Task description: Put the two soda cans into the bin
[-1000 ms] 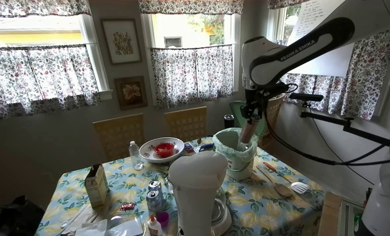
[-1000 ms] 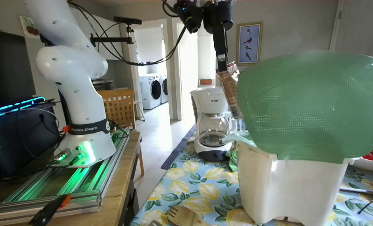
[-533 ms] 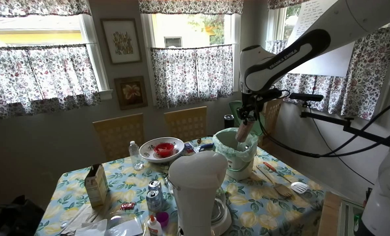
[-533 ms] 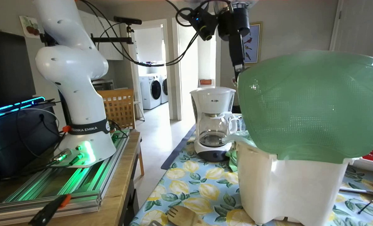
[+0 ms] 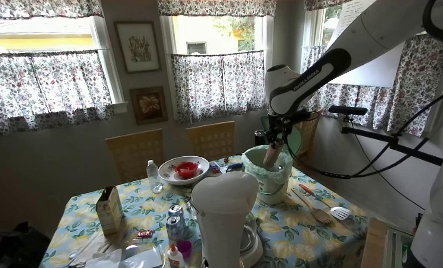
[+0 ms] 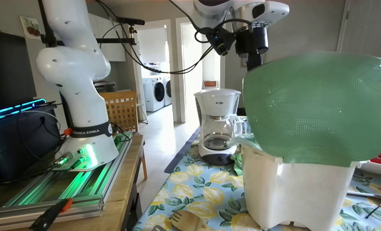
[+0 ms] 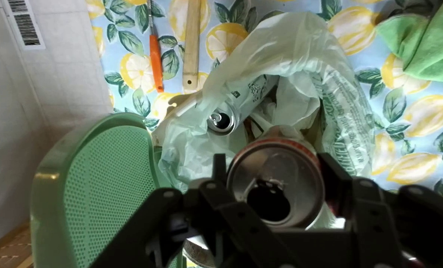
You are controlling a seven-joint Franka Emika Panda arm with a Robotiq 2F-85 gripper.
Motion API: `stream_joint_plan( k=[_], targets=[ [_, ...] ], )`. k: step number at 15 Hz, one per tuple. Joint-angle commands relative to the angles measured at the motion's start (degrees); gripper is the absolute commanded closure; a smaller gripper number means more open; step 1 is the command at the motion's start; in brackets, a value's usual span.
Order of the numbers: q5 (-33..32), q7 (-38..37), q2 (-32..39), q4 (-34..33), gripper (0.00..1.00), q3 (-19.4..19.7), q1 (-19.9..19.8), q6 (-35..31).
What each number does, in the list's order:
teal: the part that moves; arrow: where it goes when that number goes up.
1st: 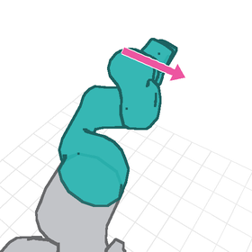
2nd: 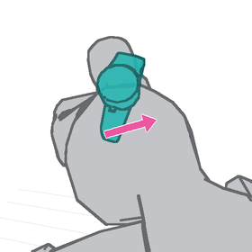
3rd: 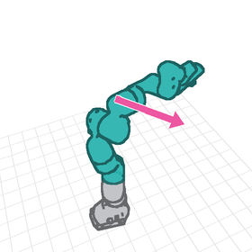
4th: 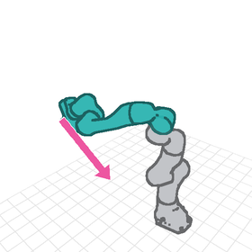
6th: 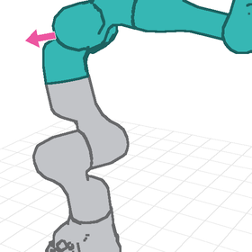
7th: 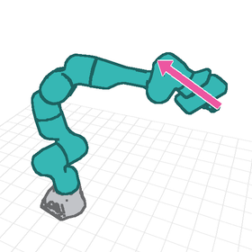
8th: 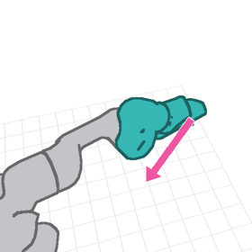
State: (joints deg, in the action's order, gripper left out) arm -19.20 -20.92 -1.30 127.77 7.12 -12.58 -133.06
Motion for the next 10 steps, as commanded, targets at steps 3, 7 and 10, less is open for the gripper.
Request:
stream_joint_plan(
  k=[3,7,10],
  targets=[
    [0.12,-1.19,3.38,-2.95,0.06,0.92,1.30,-0.39],
    [-0.11,-2.39,2.96,-2.84,0.00,0.72,2.03,-0.22],
    [0.78,-2.60,2.44,-2.51,0.00,0.40,2.88,-0.41]
  ],
)
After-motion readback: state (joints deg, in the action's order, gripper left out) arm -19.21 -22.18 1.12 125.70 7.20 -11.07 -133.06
